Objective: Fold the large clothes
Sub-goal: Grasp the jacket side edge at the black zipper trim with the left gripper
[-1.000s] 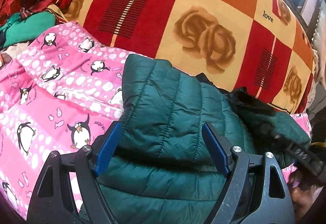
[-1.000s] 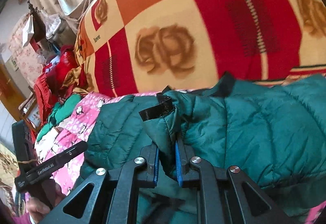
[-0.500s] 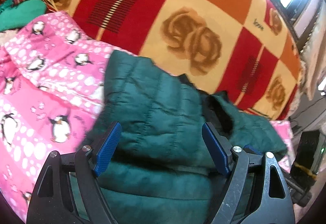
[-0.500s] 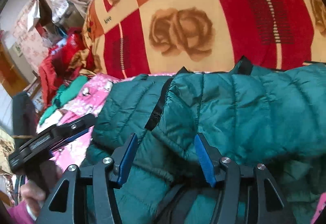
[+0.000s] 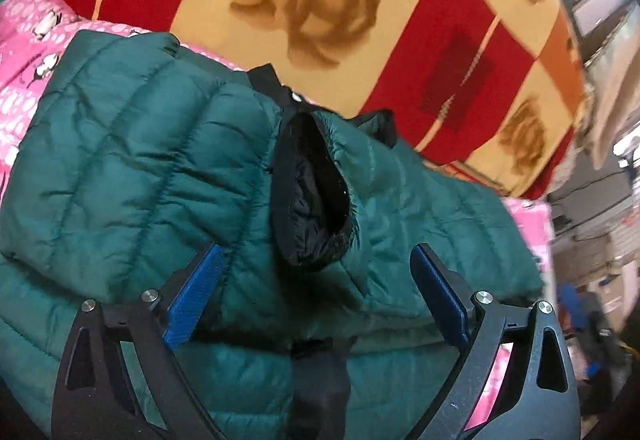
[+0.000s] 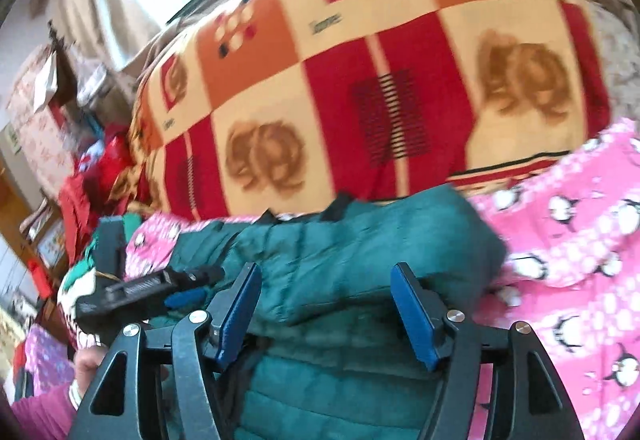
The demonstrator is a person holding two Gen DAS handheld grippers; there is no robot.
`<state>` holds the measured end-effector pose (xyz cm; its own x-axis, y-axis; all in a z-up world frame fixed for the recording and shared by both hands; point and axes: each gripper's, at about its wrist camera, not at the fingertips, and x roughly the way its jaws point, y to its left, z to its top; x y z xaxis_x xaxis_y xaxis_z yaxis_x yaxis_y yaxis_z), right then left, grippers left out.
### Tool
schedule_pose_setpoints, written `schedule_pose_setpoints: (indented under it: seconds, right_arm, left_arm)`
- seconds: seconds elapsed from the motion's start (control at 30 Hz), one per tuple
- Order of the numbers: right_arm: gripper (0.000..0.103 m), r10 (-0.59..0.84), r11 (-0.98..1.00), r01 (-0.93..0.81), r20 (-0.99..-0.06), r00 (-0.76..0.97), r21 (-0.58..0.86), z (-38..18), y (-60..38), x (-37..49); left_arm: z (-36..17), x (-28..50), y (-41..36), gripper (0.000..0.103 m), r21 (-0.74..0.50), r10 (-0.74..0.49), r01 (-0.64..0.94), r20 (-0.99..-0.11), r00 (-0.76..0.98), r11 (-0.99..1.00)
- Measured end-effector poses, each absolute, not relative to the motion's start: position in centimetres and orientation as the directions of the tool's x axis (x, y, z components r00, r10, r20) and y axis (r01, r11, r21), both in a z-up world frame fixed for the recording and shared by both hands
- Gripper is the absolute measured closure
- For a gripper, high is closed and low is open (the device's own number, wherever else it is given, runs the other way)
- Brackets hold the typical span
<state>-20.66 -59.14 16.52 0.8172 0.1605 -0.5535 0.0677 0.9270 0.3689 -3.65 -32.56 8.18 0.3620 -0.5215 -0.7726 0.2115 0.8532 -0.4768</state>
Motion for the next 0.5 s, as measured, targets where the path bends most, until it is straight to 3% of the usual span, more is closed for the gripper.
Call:
schedule_pose_setpoints:
  seconds: [0.1, 0.13, 0.17, 0.23, 0.37, 0.5]
  right_arm:
    - [0.038, 0.120, 0.926, 0.111, -0.560, 0.820, 0.361, 16.1, -61.0, -21.3]
    - [0.038, 0.108, 0.924, 0.129, -0.570, 0.815, 0.359, 15.7, -61.6, -21.3]
    - [0.038, 0.101, 0.923, 0.140, -0.579, 0.809, 0.357, 15.4, -61.9, -21.2]
    - [0.038, 0.091, 0.918, 0.164, -0.592, 0.800, 0.362, 14.5, -62.8, -20.9]
    - [0.038, 0.101, 0.901, 0.185, -0.605, 0.790, 0.393, 13.0, -63.2, -19.8]
    - [0.038, 0.122, 0.887, 0.189, -0.608, 0.785, 0.422, 12.0, -63.0, -18.8]
  left_arm:
    - [8.4, -3.6, -33.8, 0.009, -0.414, -0.473, 0.230, -0.785, 0.400, 0.881]
    - [8.6, -3.7, -34.0, 0.019, -0.409, -0.474, 0.239, -0.775, 0.419, 0.881]
    - [8.7, -3.7, -34.1, 0.047, -0.407, -0.476, 0.247, -0.766, 0.432, 0.879]
    - [9.0, -3.5, -34.6, 0.079, -0.341, -0.425, 0.259, -0.790, 0.441, 0.904]
    - [9.9, -2.9, -33.2, 0.087, -0.322, -0.419, 0.274, -0.770, 0.481, 0.906]
    - [11.0, -2.4, -31.0, 0.090, -0.304, -0.396, 0.256, -0.746, 0.535, 0.918]
